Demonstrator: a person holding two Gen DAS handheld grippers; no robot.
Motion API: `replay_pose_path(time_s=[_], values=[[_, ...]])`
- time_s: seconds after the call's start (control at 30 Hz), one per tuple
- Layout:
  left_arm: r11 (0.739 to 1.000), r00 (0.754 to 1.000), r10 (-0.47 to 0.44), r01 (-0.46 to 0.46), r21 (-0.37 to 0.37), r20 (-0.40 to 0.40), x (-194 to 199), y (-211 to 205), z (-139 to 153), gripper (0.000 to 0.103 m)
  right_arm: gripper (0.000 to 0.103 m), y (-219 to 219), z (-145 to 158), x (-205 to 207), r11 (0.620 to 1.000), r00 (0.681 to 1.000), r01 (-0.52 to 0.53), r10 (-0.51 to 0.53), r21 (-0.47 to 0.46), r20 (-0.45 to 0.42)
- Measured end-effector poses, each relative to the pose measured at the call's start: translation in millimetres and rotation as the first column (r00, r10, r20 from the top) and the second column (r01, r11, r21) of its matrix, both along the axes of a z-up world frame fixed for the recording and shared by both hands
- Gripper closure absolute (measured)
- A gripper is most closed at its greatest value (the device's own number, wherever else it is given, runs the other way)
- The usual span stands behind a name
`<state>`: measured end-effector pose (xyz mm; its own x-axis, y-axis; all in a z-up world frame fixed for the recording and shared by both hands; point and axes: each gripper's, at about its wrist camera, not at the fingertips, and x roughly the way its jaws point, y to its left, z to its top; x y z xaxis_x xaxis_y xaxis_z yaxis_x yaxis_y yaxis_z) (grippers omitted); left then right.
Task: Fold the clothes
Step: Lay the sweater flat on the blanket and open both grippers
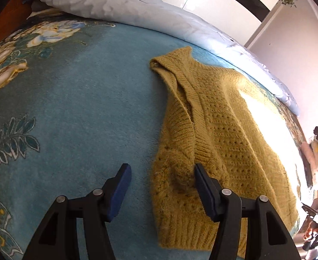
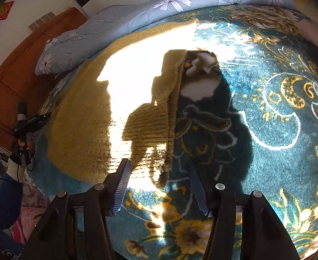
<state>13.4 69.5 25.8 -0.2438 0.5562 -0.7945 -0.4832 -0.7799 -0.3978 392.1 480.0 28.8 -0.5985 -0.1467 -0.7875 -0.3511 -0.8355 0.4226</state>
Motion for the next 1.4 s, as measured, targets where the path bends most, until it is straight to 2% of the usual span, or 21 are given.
replay_pose_path(time_s=[0.1, 0.3, 0.4, 0.47, 0.53, 0.6, 0.67, 0.77, 0.93, 1.0, 1.1, 1.23, 1.33, 1.4], values=[[0.997, 0.998, -0.036, 0.033, 0.064, 0.052, 3, 1, -3, 0.041, 0.043, -3, -2, -3, 1.0, 1.0, 0.001, -0.001, -0.021, -0.013], [0.993, 0.996, -0.06, 0.054, 0.1, 0.059, 18, -7, -1, 0.041, 0.043, -12, -3, -1, 0.992, 0.996, -0.08, 0.076, -0.097, -0.047], [0.984, 0.994, -0.034, 0.015, 0.178, 0.106, 15, -19, -4, 0.041, 0.044, -8, -6, 1, 0.988, 0.996, -0.067, 0.056, -0.143, -0.074], [0.978, 0.991, -0.007, -0.02, 0.208, 0.131, 13, -22, -6, 0.043, 0.049, -6, -7, -5, 0.985, 0.996, -0.052, 0.039, -0.166, -0.084], [0.973, 0.989, 0.02, -0.054, 0.226, 0.15, 12, -26, -7, 0.054, 0.084, -7, -8, -13, 0.979, 0.995, -0.053, 0.037, -0.195, -0.088], [0.982, 0.99, 0.054, -0.077, 0.173, 0.133, 14, -25, -6, 0.093, 0.091, -9, -4, -18, 0.978, 0.995, -0.055, 0.038, -0.2, -0.091], [0.983, 0.99, 0.088, -0.104, 0.148, 0.111, 18, -26, -1, 0.093, 0.092, -10, 2, -20, 0.981, 0.995, -0.051, 0.033, -0.187, -0.098], [0.98, 0.991, 0.108, -0.119, 0.158, 0.072, 31, -27, 19, 0.093, 0.093, -3, 27, -14, 0.985, 0.989, -0.021, -0.005, -0.17, -0.15], [0.974, 0.996, 0.087, -0.084, 0.209, -0.001, 76, -35, 62, 0.093, 0.093, 10, 76, 8, 0.996, 0.973, 0.029, -0.048, -0.087, -0.226], [0.978, 0.997, 0.077, -0.072, 0.198, -0.016, 93, -37, 63, 0.093, 0.093, 11, 81, 19, 0.996, 0.969, 0.047, -0.065, -0.081, -0.239], [0.986, 0.998, 0.066, -0.063, 0.153, -0.019, 112, -39, 49, 0.093, 0.093, 12, 59, 29, 0.993, 0.979, 0.061, -0.079, -0.098, -0.189], [0.983, 0.989, 0.114, -0.126, 0.131, 0.092, 108, -51, 9, 0.093, 0.093, 19, 14, 33, 0.987, 0.991, 0.087, -0.1, -0.137, -0.092], [0.981, 0.986, 0.116, -0.133, 0.145, 0.117, 103, -56, 9, 0.089, 0.092, 21, 3, 36, 0.984, 0.991, 0.091, -0.104, -0.153, -0.08], [0.985, 0.992, 0.103, -0.111, 0.129, 0.068, 99, -57, 24, 0.084, 0.09, 19, 9, 40, 0.988, 0.993, 0.077, -0.089, -0.134, -0.08]])
